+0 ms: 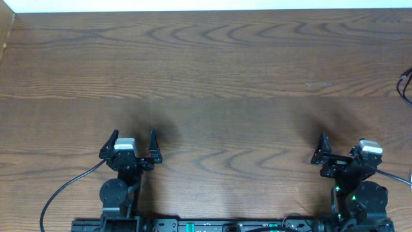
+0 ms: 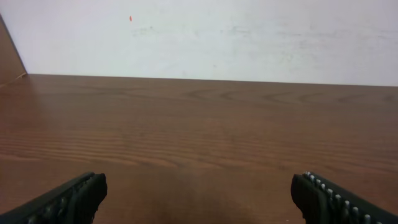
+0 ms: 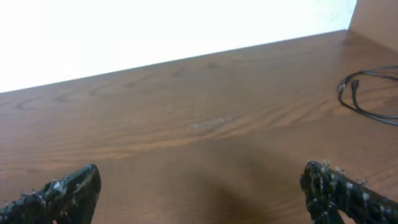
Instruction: Untangle cables
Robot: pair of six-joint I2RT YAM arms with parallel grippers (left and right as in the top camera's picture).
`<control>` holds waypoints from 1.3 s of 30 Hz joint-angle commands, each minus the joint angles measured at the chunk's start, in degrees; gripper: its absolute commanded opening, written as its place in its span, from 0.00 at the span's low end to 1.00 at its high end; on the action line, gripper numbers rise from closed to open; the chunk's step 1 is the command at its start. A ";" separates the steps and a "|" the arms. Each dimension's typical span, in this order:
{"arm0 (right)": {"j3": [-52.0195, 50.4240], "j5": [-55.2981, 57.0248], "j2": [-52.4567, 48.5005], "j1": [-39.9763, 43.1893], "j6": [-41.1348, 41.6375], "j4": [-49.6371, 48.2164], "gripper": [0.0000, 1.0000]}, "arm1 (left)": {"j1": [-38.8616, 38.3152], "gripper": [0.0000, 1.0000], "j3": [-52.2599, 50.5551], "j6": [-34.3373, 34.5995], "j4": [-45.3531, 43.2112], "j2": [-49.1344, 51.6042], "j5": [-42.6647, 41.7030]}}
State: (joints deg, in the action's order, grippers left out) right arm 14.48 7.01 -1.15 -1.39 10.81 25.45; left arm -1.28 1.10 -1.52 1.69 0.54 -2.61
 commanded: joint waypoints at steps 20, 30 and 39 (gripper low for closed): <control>-12.41 -4.00 0.83 0.44 -0.59 -21.59 0.99 | 0.24 1.00 -0.87 -0.37 2.34 -0.26 1.66; -14.19 -4.70 0.85 0.37 -4.07 -21.35 0.99 | 0.24 1.00 -0.87 -0.37 2.34 -0.26 1.66; -14.19 -5.05 0.85 0.39 -6.91 -21.20 0.99 | 0.24 1.00 -0.87 -0.37 2.34 -0.26 1.66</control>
State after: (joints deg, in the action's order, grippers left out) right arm 0.56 2.33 -0.69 -1.39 5.98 4.08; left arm -1.28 1.10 -1.52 1.72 0.54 -2.63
